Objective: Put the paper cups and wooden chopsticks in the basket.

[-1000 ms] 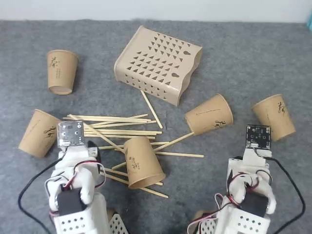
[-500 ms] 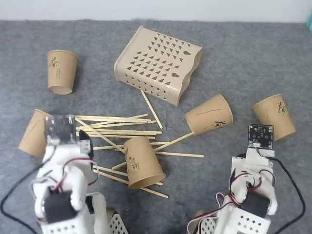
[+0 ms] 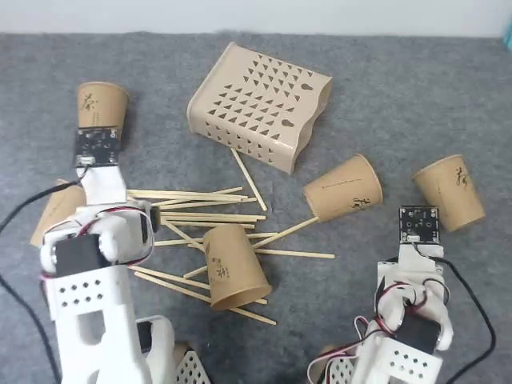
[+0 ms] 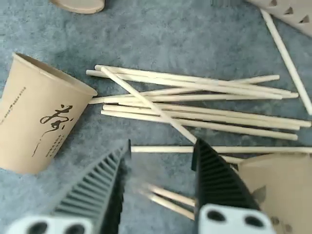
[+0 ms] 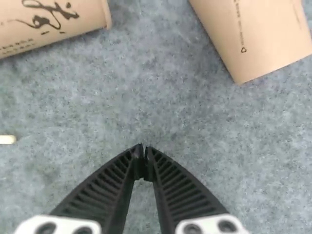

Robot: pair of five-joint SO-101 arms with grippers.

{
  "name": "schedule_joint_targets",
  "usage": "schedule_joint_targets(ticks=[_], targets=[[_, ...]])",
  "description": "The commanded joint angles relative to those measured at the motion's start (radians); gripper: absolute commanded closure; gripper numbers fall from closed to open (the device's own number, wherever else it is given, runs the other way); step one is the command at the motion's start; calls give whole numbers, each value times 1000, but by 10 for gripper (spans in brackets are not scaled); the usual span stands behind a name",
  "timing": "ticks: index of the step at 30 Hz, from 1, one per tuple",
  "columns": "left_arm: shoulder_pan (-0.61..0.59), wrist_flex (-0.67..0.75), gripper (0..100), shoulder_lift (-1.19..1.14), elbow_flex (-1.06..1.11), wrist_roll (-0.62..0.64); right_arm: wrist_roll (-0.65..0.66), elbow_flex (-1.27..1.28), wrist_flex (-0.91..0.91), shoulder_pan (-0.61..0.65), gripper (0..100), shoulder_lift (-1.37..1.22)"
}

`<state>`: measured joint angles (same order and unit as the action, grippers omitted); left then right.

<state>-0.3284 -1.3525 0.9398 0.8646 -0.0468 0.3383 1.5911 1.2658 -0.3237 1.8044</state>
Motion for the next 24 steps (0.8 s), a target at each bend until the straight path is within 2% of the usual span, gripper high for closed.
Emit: schedule_joint_targets(ticks=[1,3,7,15,19,24], targets=[[63,28,794,-8,-19,25,15,0,-24,-12,989,10],[120,28,794,-8,-28,34,17,2,-24,-12,989,10],[249,52,792,-15,-96,144,21,11,-24,-12,989,10],[516,245,789,-28,-142,281,21,11,-24,-12,989,10],[591,287,788,-178,-209,319,21,12,-25,-12,989,10],[626,298,724,-489,-426,336,21,31,-56,-10,989,10]])
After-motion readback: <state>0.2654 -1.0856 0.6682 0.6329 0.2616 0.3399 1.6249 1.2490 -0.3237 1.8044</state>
